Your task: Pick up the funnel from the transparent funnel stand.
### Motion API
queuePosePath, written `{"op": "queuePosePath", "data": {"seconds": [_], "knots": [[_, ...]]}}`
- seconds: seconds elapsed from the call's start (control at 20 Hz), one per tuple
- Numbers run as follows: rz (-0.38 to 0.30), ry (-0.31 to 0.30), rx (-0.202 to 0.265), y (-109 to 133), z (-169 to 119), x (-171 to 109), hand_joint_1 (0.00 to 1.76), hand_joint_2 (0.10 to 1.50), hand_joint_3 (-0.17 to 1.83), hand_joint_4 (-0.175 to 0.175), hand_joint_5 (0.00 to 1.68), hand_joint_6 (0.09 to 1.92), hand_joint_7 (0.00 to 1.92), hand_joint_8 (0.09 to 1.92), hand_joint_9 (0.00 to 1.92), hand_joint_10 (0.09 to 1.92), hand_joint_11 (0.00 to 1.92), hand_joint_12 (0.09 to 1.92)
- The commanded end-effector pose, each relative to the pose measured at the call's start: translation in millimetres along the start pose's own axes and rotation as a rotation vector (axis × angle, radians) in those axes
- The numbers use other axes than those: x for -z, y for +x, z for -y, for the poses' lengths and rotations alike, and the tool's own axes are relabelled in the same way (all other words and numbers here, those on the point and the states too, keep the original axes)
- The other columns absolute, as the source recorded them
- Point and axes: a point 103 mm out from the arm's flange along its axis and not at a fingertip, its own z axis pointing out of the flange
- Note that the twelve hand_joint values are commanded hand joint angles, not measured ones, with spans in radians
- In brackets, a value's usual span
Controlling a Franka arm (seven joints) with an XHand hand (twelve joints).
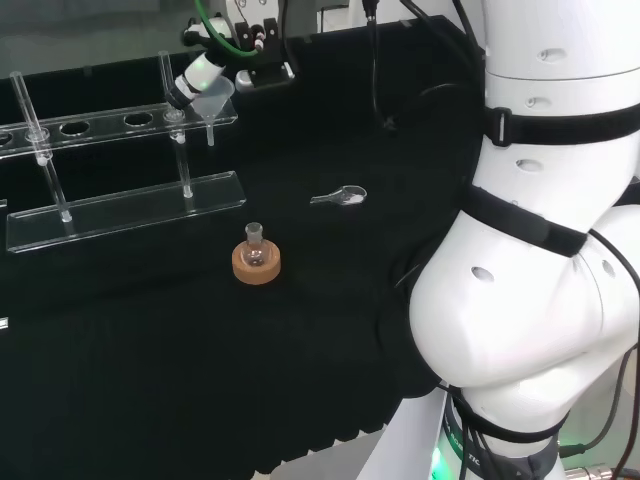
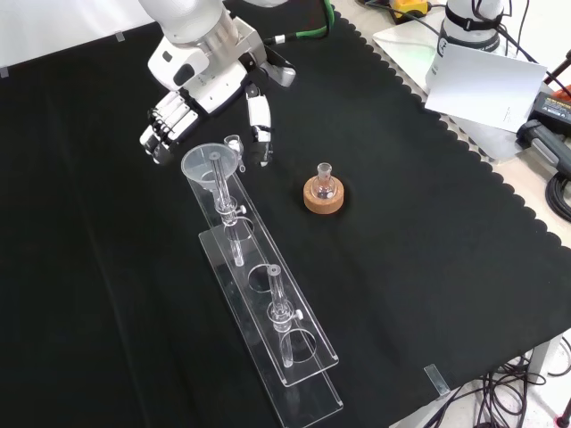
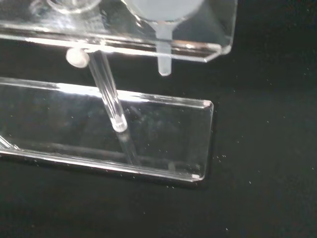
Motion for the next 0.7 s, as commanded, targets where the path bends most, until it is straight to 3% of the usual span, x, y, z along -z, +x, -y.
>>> {"op": "queuePosePath", "data": {"seconds": [0.05, 0.7], "knots": [[0.002, 0.008, -0.006, -12.3, 1.0, -6.3, 0.53, 0.64, 0.00, 0.010, 0.00, 0.09, 0.00, 0.09, 0.00, 0.09, 0.00, 0.95], [-0.006, 0.048, 0.008, -7.1, -26.7, -22.8, 0.55, 0.65, 0.01, -0.005, 0.00, 0.09, 0.03, 0.09, 0.06, 0.09, 0.00, 1.06]]}}
